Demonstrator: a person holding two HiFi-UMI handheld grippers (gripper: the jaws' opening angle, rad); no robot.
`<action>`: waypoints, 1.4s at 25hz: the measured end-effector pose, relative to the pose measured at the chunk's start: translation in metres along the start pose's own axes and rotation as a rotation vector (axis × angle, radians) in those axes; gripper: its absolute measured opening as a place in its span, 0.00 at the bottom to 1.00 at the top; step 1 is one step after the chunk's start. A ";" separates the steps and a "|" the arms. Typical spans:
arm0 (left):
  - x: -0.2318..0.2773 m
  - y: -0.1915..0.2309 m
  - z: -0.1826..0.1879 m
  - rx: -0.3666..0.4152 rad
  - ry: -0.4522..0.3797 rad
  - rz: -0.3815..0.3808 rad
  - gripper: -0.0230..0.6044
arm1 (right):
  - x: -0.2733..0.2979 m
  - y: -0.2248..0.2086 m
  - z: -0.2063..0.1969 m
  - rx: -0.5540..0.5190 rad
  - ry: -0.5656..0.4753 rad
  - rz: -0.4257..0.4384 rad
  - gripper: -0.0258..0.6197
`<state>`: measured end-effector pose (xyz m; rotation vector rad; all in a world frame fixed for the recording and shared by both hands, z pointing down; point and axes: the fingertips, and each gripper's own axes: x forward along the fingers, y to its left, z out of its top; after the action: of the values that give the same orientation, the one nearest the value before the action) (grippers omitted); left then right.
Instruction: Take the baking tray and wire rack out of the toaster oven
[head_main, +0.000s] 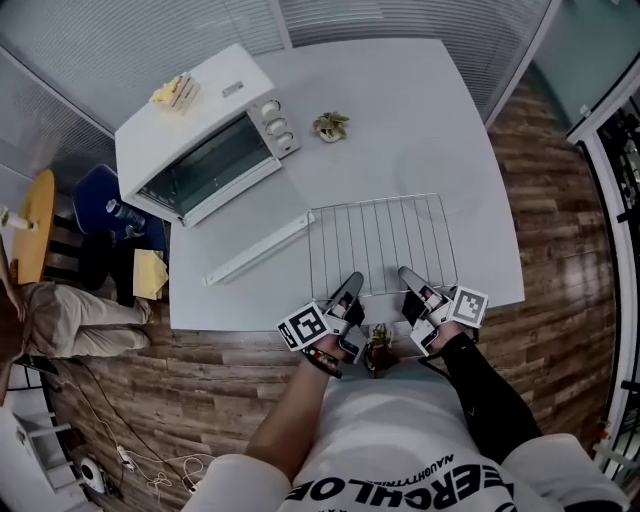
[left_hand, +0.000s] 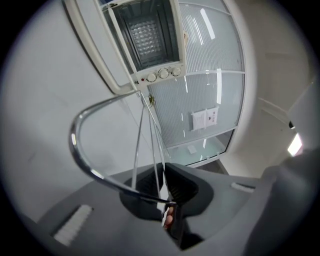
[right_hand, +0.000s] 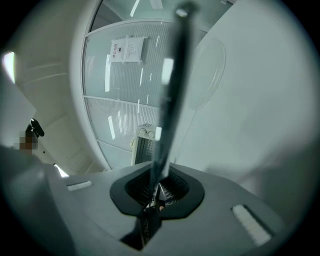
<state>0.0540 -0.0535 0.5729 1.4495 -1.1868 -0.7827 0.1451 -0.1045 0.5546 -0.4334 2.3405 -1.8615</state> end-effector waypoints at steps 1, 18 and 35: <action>-0.003 0.001 -0.006 -0.003 0.014 0.001 0.14 | -0.006 -0.003 -0.005 0.011 -0.012 -0.010 0.05; -0.037 0.014 -0.048 -0.055 0.116 0.001 0.14 | -0.050 -0.024 -0.050 0.062 -0.112 -0.170 0.06; -0.045 0.027 -0.064 -0.120 0.148 0.028 0.14 | -0.034 -0.023 -0.097 0.020 0.050 -0.217 0.17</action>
<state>0.0926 0.0103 0.6076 1.3651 -1.0283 -0.7033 0.1553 -0.0089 0.5969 -0.6700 2.3884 -2.0075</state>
